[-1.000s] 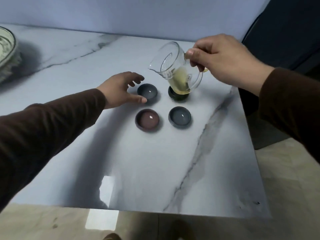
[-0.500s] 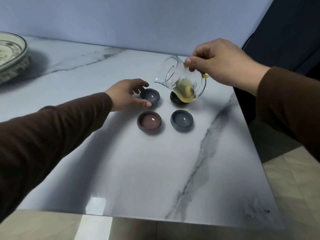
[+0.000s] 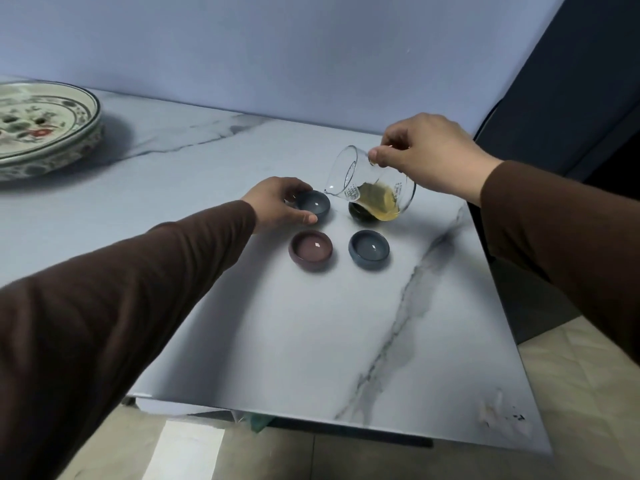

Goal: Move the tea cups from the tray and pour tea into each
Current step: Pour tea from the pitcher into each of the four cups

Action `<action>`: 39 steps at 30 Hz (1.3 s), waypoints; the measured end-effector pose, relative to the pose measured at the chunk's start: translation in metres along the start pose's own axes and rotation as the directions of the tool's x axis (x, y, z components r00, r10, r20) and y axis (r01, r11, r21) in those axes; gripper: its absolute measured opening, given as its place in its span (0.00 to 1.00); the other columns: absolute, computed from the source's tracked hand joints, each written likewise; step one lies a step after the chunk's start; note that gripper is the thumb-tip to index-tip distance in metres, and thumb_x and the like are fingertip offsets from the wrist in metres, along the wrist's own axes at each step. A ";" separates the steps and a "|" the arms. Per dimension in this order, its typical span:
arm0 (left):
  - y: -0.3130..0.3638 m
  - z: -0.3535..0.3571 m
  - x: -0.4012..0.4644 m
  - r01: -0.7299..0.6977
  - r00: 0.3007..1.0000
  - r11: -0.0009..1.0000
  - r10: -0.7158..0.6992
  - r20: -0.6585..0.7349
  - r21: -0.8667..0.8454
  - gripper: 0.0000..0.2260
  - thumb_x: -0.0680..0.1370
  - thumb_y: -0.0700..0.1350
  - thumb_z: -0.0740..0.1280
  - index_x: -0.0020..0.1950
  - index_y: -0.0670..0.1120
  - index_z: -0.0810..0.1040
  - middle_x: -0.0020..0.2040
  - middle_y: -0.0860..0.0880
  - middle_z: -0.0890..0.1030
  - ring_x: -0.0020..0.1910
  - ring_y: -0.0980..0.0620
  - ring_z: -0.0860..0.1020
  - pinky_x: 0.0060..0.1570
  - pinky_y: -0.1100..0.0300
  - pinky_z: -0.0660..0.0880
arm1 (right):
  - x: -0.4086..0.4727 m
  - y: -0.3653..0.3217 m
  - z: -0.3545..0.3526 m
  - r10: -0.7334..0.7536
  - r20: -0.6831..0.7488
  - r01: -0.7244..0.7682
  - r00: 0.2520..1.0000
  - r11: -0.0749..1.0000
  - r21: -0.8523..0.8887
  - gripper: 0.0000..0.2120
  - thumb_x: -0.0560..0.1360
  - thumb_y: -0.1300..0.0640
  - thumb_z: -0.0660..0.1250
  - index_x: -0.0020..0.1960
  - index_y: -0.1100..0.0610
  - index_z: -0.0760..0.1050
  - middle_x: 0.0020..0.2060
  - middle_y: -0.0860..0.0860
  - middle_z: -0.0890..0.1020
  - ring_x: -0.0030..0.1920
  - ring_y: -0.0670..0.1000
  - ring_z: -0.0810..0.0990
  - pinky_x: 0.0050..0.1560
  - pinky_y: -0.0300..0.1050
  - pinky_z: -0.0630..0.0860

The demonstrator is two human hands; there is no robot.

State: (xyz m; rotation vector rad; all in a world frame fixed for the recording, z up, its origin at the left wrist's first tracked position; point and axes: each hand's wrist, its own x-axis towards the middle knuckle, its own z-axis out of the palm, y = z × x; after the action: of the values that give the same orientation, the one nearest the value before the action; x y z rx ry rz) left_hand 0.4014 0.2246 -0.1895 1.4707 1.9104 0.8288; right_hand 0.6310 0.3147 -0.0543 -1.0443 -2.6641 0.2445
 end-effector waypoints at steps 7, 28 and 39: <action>0.002 0.003 -0.004 0.003 1.000 1.000 -0.003 -0.025 -0.006 0.29 0.67 0.51 0.79 0.67 0.50 0.76 0.59 0.51 0.80 0.58 0.51 0.76 0.64 0.54 0.72 | 0.014 -0.008 0.000 -0.067 -0.004 0.066 0.998 0.993 -0.102 0.15 0.75 0.41 0.65 0.43 0.52 0.81 0.39 0.50 0.82 0.42 0.54 0.76 0.38 0.44 0.65; 0.005 0.002 -0.003 0.024 1.000 1.000 -0.024 -0.020 -0.013 0.28 0.67 0.51 0.79 0.66 0.50 0.76 0.60 0.50 0.80 0.59 0.50 0.77 0.63 0.55 0.73 | 0.038 -0.033 -0.006 -0.170 0.081 0.185 0.982 0.949 -0.256 0.15 0.76 0.42 0.67 0.38 0.52 0.76 0.32 0.47 0.76 0.39 0.55 0.75 0.38 0.45 0.65; 0.006 0.002 -0.003 0.036 0.999 0.999 -0.036 -0.022 -0.003 0.29 0.68 0.50 0.78 0.67 0.50 0.76 0.62 0.50 0.79 0.60 0.51 0.76 0.63 0.58 0.71 | 0.040 -0.042 -0.010 -0.224 0.069 0.235 0.972 0.923 -0.305 0.14 0.75 0.42 0.67 0.39 0.52 0.77 0.34 0.50 0.78 0.40 0.57 0.76 0.39 0.45 0.67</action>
State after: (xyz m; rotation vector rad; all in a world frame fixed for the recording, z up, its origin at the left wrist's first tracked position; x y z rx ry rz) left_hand 0.4073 0.2231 -0.1862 1.4268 1.9460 0.8338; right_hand 0.5791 0.3121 -0.0272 -0.7991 -2.8858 -0.2165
